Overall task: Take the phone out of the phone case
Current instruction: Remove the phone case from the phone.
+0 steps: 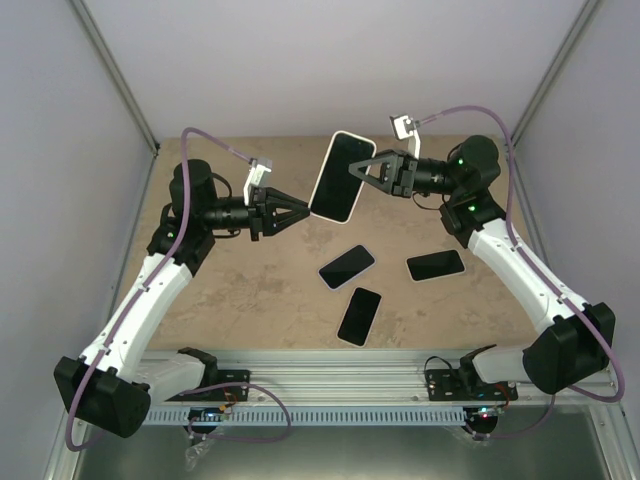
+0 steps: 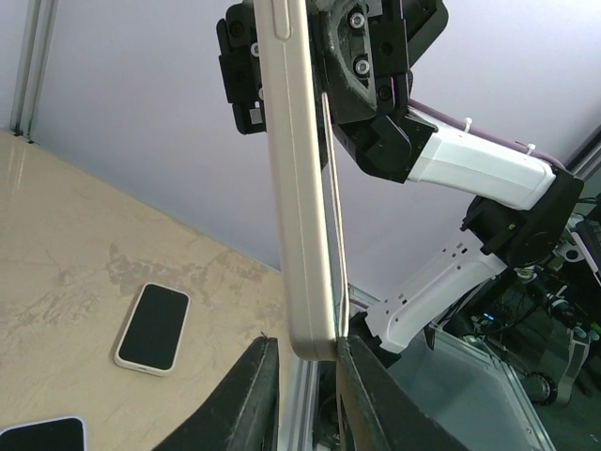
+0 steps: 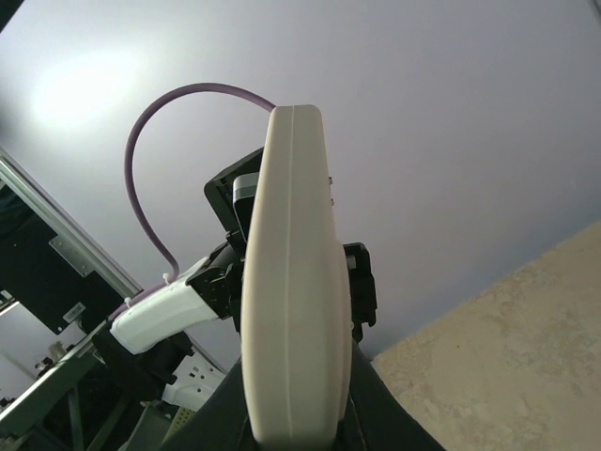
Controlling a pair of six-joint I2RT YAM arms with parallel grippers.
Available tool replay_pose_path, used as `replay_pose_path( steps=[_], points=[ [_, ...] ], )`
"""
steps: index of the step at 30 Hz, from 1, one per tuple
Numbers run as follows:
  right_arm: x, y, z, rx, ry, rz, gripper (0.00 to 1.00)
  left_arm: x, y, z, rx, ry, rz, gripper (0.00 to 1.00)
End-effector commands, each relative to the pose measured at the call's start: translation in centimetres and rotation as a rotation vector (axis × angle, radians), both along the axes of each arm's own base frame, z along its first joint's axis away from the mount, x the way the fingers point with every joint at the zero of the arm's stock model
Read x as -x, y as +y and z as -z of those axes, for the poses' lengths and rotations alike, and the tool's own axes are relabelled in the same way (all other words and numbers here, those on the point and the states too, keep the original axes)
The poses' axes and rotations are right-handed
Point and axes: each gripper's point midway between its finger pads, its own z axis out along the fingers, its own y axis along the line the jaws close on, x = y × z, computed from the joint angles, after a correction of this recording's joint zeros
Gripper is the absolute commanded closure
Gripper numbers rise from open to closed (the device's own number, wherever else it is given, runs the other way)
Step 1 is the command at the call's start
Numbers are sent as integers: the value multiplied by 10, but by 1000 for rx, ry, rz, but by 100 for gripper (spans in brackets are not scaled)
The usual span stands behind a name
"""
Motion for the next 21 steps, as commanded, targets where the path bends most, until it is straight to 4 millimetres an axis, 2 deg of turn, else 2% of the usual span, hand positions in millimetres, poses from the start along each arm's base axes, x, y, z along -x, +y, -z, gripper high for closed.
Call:
replay_pose_path(
  steps=[1,21],
  points=[
    [36,-9,-38,-65,-122,-61,99,-23,6,13,-37,28,-110,82],
    [53,-5,-45,-80,-162,-121,99,-43,7,31,-76,80,-189,84]
  ],
)
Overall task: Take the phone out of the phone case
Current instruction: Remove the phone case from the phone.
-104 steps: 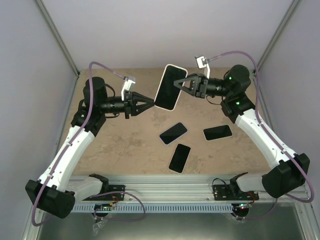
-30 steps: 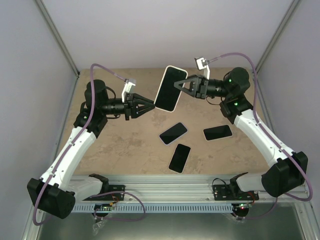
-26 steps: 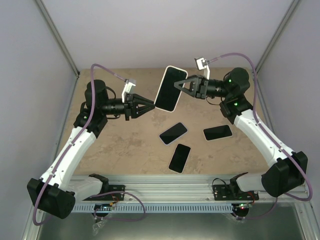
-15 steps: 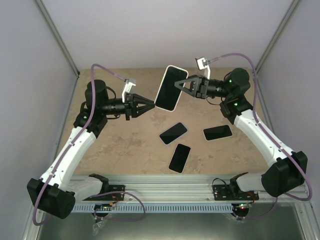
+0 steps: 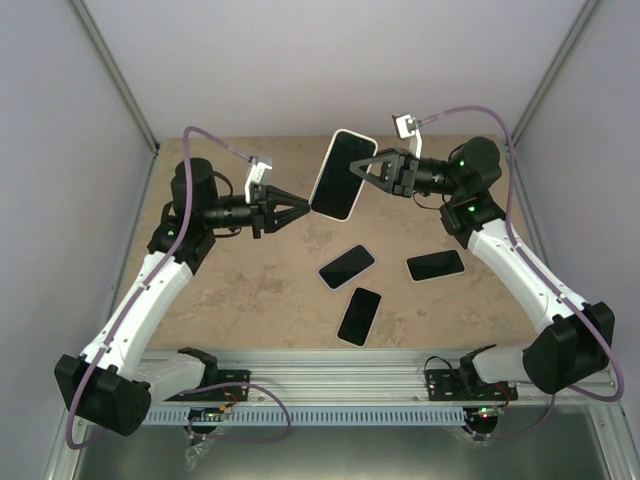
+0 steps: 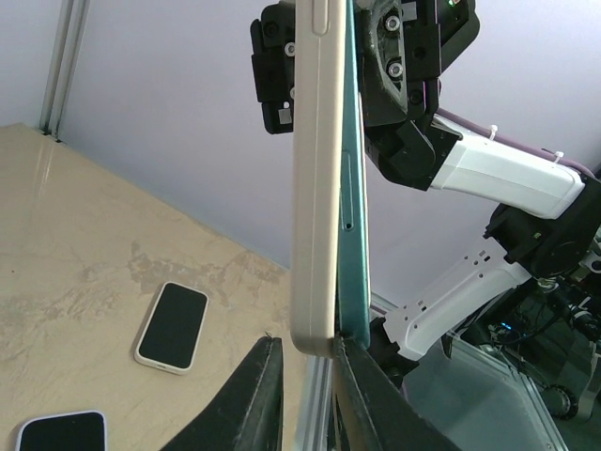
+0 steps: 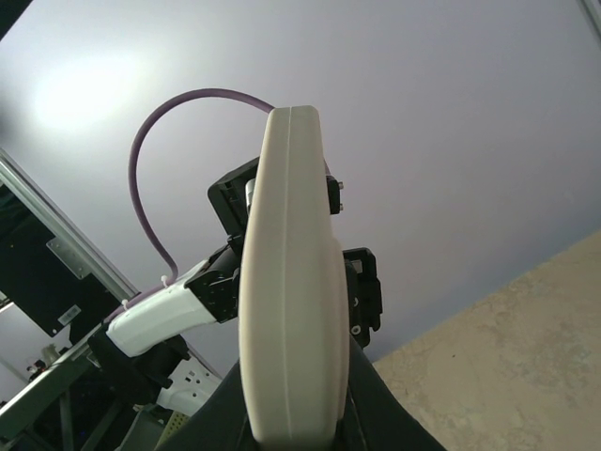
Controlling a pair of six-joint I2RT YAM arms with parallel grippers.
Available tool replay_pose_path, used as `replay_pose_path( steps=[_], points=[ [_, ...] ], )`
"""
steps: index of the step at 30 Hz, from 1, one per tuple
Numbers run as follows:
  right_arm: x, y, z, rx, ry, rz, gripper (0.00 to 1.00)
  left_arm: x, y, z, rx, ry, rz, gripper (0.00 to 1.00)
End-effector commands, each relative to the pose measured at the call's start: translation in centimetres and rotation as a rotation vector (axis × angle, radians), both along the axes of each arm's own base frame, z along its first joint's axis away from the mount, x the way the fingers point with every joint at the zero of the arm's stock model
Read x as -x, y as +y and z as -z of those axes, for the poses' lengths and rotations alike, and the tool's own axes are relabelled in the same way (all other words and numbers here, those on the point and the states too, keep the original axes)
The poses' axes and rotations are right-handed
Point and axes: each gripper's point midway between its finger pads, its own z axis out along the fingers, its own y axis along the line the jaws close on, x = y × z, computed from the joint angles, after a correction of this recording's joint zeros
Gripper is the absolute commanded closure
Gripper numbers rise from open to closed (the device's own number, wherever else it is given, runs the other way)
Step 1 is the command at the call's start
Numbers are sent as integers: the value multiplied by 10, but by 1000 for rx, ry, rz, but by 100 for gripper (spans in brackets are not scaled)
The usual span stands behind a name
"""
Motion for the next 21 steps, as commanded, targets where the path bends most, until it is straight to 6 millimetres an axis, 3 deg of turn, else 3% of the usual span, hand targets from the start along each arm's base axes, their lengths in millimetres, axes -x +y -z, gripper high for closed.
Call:
replay_pose_path(
  steps=[1,7,21],
  points=[
    [55,-3,-43,-61,-146,-133,99,-34,7,28,-57,79,-144,84],
    [63,-1,-54,-71,-158,-163,99,-38,6,35,-68,98,-155,84],
    [79,8,-59,-81,-162,-228,100,-48,3,40,-58,133,-158,85]
  ],
)
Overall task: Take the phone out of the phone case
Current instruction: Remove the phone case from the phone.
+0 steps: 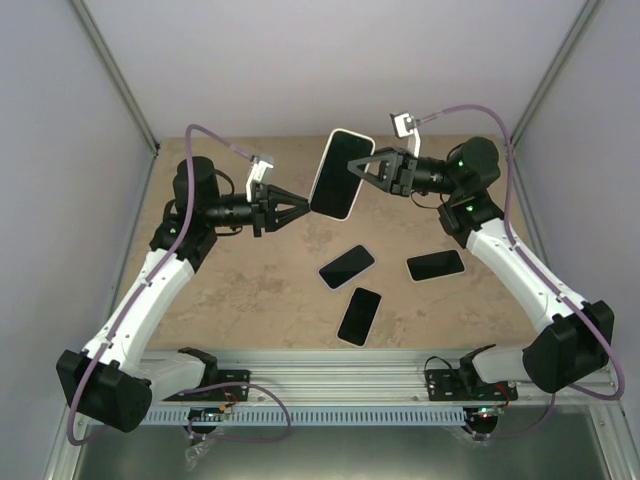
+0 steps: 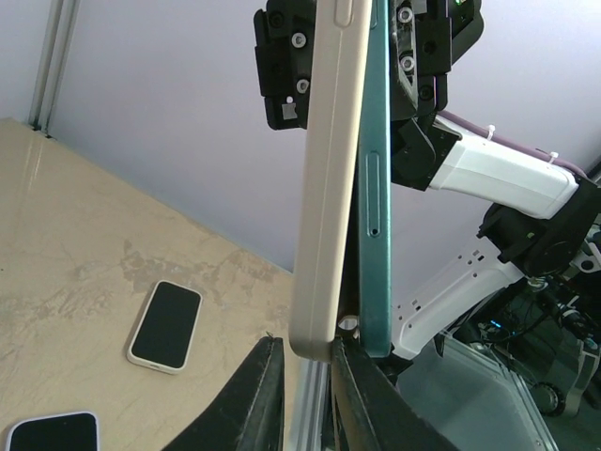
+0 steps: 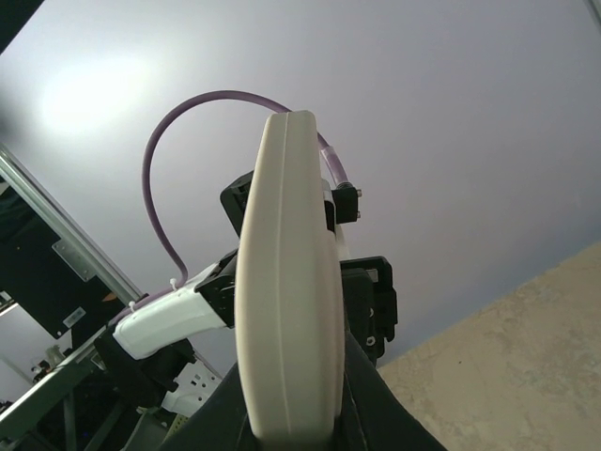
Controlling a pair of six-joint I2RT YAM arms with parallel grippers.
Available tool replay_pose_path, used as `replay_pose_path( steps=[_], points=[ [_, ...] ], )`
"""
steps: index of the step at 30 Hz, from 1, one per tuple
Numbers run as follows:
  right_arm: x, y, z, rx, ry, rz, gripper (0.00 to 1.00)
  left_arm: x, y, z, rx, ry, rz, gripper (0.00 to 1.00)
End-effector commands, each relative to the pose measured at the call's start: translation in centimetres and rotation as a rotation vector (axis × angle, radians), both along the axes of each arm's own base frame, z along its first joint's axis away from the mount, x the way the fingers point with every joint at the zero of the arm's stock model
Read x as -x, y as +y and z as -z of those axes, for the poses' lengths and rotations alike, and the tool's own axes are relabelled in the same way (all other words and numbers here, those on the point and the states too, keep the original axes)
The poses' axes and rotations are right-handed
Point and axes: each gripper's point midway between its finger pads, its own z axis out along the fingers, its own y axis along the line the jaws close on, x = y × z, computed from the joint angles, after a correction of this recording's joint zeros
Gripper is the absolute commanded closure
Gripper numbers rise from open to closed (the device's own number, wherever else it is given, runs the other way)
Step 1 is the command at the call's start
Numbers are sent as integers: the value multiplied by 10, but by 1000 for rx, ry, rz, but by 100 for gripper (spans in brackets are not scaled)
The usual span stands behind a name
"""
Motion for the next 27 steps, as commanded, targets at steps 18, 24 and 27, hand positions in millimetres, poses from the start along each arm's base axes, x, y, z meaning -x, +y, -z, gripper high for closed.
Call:
replay_pose_path(
  steps=[18,24,27],
  points=[
    [80,18,-5,10,-140,-292,99,-30,2,20,-12,75,-97,84],
    [82,21,15,70,-167,-324,99,-26,3,16,-7,66,-91,84],
    [83,22,26,98,-175,-337,100,-24,3,14,-3,62,-86,83]
  ],
)
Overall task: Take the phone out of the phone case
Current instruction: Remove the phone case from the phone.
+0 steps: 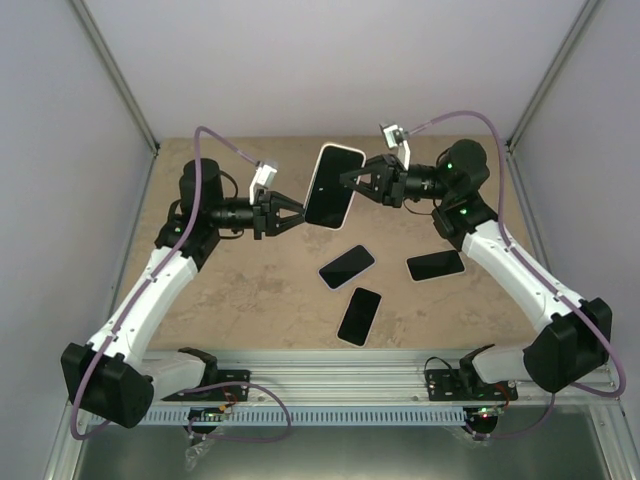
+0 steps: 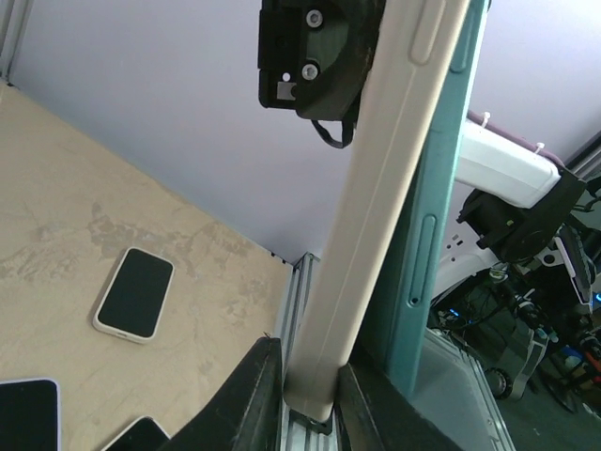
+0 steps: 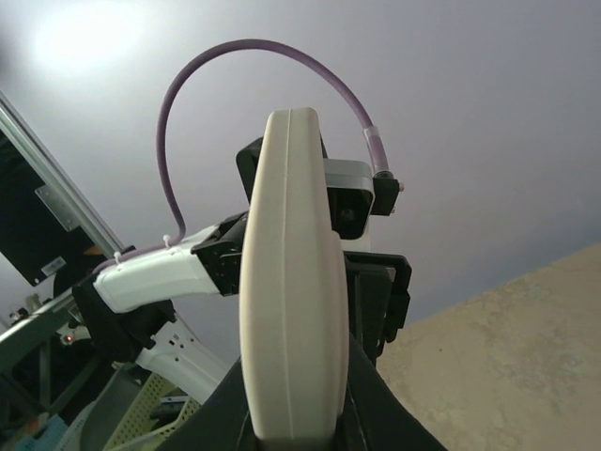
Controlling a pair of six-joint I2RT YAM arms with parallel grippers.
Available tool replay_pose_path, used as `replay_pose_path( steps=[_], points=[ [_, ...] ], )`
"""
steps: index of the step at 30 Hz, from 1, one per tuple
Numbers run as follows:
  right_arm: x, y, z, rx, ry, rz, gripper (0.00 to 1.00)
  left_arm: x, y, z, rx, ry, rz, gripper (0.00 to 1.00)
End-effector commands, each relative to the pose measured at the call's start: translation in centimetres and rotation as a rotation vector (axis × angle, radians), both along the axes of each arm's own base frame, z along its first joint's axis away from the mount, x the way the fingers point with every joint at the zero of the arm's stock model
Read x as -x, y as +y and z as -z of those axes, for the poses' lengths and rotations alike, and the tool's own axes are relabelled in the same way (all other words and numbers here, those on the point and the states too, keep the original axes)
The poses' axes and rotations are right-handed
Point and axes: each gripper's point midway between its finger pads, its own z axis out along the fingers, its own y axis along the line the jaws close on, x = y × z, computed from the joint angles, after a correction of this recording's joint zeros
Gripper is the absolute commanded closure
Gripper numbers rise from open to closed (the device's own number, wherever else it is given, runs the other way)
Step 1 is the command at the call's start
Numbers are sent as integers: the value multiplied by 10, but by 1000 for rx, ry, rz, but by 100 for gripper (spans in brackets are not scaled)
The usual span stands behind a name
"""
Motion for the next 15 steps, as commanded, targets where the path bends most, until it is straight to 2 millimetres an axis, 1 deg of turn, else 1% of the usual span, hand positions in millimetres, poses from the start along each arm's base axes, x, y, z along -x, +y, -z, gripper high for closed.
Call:
replay_pose_path(
  steps=[1,8,15],
  points=[
    [73,8,11,84,-69,-302,99,-30,5,2,-14,-25,-145,83],
    [74,9,35,141,-62,-350,99,-26,4,0,-16,-39,-131,79],
    [72,12,58,180,-11,-383,100,-19,1,-8,-32,-81,-107,76]
  ],
)
